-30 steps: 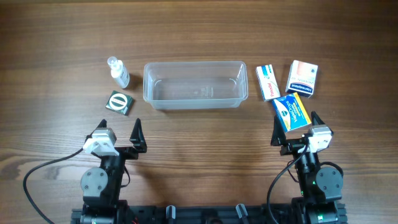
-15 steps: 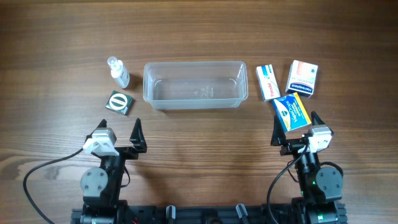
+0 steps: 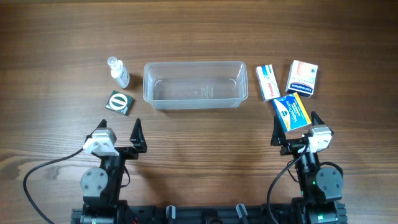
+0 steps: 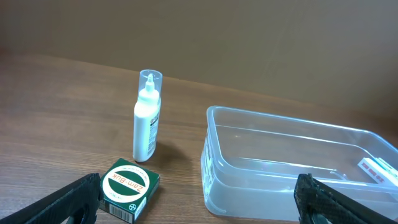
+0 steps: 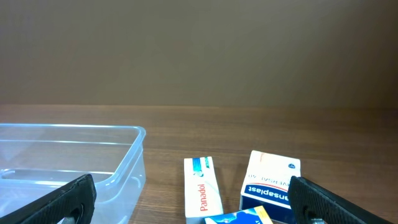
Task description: Pack container
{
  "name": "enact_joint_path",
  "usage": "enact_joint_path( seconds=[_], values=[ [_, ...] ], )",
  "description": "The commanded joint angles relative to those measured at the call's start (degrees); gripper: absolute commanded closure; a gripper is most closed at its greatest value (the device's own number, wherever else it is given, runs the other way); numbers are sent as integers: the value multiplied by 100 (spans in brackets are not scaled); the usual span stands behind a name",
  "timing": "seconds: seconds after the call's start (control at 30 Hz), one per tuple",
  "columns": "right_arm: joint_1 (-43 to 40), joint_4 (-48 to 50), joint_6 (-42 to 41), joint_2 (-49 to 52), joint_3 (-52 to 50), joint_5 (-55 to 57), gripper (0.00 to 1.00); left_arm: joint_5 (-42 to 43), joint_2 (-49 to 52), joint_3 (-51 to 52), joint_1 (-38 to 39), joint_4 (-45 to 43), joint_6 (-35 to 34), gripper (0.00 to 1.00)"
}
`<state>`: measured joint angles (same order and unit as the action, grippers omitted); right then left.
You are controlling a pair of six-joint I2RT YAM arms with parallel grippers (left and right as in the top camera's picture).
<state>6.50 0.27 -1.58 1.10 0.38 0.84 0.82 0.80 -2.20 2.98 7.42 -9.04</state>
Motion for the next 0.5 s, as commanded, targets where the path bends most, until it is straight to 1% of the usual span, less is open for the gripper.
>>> enact_joint_path(
  seconds=[0.0, 0.13, 0.2, 0.3, 0.33, 0.47],
  values=[
    [20, 17, 50, -46, -9, -74, 0, 70, -42, 44, -37, -20, 116, 0],
    [20, 17, 55, -46, -9, -74, 0, 70, -42, 44, -37, -48, 114, 0],
    [17, 17, 52, -46, -9, -74, 0, 632, -42, 44, -37, -68, 92, 0],
    [20, 17, 52, -46, -9, -74, 0, 656, -42, 44, -37, -286, 92, 0],
    [20, 17, 50, -46, -9, -74, 0, 817, -42, 42, -33, -356, 96, 0],
    [20, 17, 52, -46, -9, -72, 0, 984, -42, -140, -33, -133, 96, 0]
  ],
)
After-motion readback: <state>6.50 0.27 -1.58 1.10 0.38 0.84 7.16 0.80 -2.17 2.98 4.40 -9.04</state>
